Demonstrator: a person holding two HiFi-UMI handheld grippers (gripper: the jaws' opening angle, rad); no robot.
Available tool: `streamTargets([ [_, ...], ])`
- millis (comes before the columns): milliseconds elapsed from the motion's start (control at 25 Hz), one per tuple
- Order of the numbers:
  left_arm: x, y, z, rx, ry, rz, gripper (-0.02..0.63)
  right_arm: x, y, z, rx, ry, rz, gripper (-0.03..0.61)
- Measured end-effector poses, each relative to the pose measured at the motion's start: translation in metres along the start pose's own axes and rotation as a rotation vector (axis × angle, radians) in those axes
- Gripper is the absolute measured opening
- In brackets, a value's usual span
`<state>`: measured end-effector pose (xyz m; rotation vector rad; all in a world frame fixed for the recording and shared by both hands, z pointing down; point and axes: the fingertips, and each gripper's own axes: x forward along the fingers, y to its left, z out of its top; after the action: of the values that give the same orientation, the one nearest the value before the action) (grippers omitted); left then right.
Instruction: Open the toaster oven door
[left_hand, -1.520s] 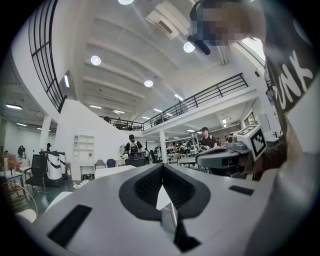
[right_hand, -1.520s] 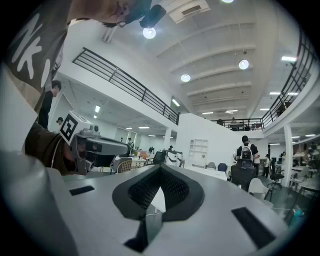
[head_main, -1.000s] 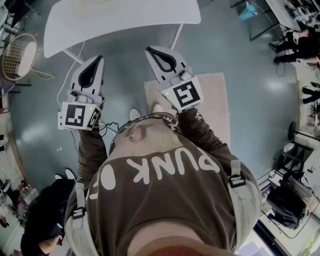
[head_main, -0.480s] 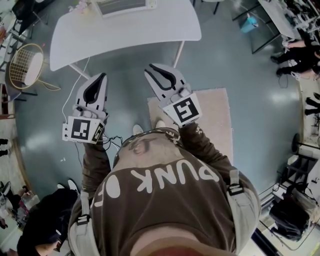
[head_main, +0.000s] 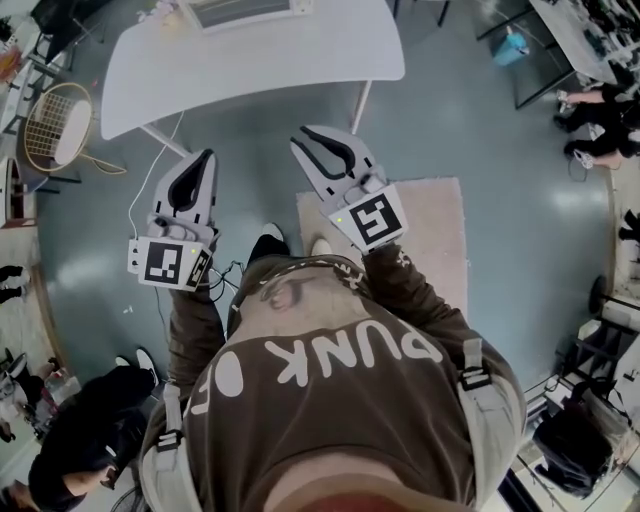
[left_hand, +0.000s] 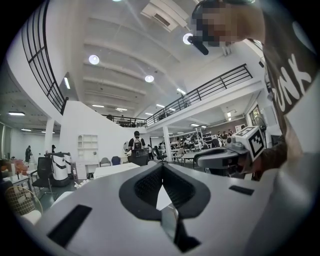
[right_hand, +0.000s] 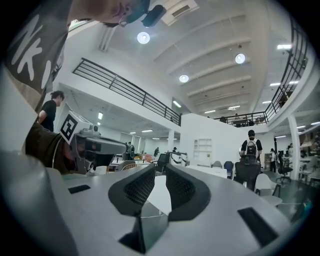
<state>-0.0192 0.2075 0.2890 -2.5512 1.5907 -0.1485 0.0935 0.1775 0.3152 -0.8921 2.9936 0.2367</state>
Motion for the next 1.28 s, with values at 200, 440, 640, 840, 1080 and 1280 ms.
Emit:
streamTargets([
  [200, 0.024, 0.019, -0.009, -0.009, 0.008, -0.008, 0.003, 0.021, -0.022, -0.011, 0.011, 0.013, -0.013, 0.08],
  [440, 0.07, 0.073, -0.035, -0.031, 0.0, -0.031, 0.003, 0.077, -0.061, -0.035, 0.016, 0.044, -0.049, 0.08],
  [640, 0.12, 0.146, -0.045, -0.055, -0.026, -0.055, 0.003, 0.149, -0.105, -0.047, 0.014, 0.09, -0.099, 0.08],
  [840, 0.161, 0.216, -0.052, -0.091, -0.029, -0.098, 0.003, 0.214, -0.154, -0.056, 0.034, 0.149, -0.179, 0.08],
  [1080, 0.199, 0.264, -0.065, -0.107, -0.016, -0.12, 0.003, 0.265, -0.217, -0.08, 0.054, 0.223, -0.258, 0.08],
  [1280, 0.226, 0.272, -0.071, -0.118, 0.018, -0.101, 0.003, 0.302, -0.283, -0.106, 0.104, 0.28, -0.29, 0.081],
])
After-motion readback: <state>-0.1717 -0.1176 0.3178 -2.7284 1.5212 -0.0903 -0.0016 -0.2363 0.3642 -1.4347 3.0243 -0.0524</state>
